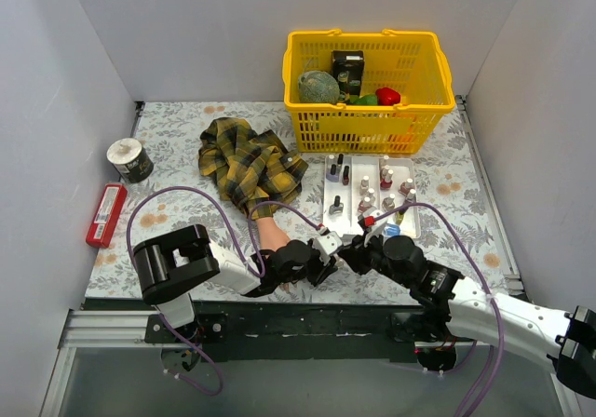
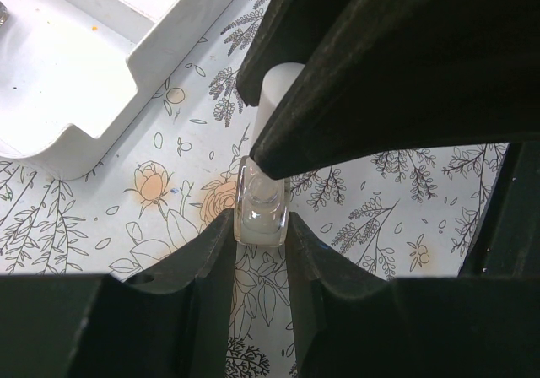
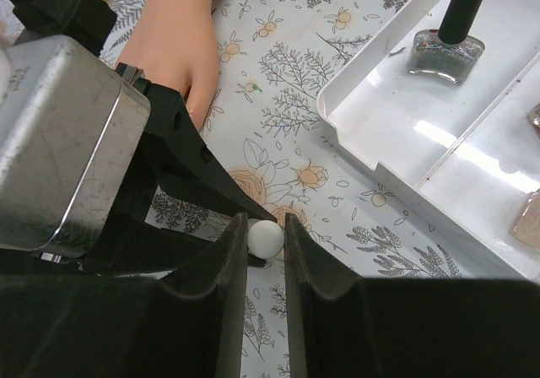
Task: Paint the nails
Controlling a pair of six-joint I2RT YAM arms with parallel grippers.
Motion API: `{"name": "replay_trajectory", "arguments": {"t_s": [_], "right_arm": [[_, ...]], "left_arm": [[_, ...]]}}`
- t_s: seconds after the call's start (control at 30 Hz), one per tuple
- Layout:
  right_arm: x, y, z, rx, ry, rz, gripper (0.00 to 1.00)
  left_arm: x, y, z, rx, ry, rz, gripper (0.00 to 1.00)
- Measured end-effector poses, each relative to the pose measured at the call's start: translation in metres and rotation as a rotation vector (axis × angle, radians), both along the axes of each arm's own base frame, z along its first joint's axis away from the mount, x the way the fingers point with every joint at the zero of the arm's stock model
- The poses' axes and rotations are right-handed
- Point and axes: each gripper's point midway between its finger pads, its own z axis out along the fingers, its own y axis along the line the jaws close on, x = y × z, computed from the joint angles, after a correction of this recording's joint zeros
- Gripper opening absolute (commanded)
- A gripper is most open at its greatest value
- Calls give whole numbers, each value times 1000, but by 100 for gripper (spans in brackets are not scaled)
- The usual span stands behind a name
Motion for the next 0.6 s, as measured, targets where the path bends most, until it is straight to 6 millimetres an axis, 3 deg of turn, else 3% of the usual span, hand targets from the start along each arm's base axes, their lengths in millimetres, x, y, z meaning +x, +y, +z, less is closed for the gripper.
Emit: {"name": "replay_trajectory", "arguments": {"t_s": [0.47, 0.6], "right_arm": [[0, 1, -2, -5, 4, 3, 1], [-2, 2, -11, -31, 25, 17, 1]], "left_arm": [[0, -1, 0, 4, -5, -5, 20], [-1, -2, 1, 9, -4, -10, 20]]}}
